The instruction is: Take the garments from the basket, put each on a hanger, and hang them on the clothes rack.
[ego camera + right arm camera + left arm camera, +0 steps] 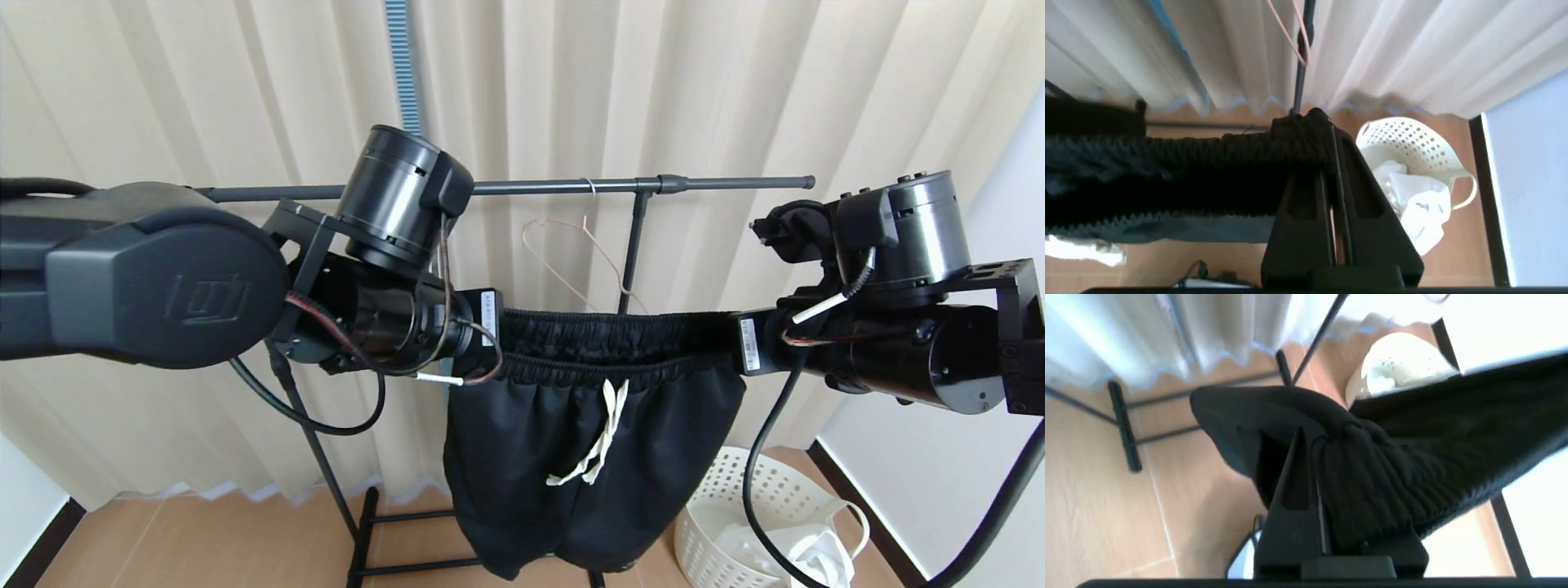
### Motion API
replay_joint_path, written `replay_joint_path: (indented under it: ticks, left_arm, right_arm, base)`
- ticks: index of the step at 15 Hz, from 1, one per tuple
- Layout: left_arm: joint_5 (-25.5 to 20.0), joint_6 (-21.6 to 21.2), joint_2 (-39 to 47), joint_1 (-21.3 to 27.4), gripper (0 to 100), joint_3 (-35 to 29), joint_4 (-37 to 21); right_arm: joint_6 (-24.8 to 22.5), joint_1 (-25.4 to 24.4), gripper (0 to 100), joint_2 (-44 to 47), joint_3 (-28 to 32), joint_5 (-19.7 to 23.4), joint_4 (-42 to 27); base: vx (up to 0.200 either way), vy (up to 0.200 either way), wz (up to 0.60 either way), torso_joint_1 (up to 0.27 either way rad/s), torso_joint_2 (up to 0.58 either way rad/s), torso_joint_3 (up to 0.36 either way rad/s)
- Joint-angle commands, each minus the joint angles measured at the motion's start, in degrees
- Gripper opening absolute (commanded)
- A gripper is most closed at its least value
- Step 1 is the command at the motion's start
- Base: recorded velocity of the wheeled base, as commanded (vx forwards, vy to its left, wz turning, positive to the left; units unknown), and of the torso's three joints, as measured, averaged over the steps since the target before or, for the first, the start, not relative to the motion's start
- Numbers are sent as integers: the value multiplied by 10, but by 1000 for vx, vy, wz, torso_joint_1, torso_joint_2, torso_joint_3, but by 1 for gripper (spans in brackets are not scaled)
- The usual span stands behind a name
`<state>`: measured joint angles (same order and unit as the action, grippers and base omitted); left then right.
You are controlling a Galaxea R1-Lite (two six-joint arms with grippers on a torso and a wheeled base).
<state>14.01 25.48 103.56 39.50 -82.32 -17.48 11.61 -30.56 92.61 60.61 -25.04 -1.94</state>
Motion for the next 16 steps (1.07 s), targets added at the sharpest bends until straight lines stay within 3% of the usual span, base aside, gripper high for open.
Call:
replay_joint_path:
  ticks: [1, 4, 5, 7, 11, 16]
  left_arm:
    - [11, 1, 64, -2, 0, -68, 0]
    - [12, -1, 82, 2, 0, -144, -4]
    - [12, -1, 86, 4, 0, -171, -4]
    - [12, -5, 86, 11, 0, -191, -4]
    - [14, -16, 86, 28, 0, -228, -5]
    - [16, -21, 87, 31, 0, -238, -5]
  right_arm:
    - [-3, 0, 0, -14, -8, 17, -26]
    - [-5, 2, 0, -37, -15, 76, -63]
    - [-15, 1, 100, -37, -20, 78, -66]
    - [-33, 0, 100, -38, -43, 83, -61]
    - [-92, -20, 100, -32, -103, 141, -44]
    - [-163, -54, 100, -4, -206, 156, 105]
  base:
    - [0, 0, 0, 0, 0, 0]
    - [0, 0, 0, 0, 0, 0]
    - [0, 0, 0, 0, 0, 0]
    - [0, 0, 0, 0, 0, 0]
    - [0, 0, 0, 0, 0, 0]
    - [0, 0, 0, 0, 0, 0]
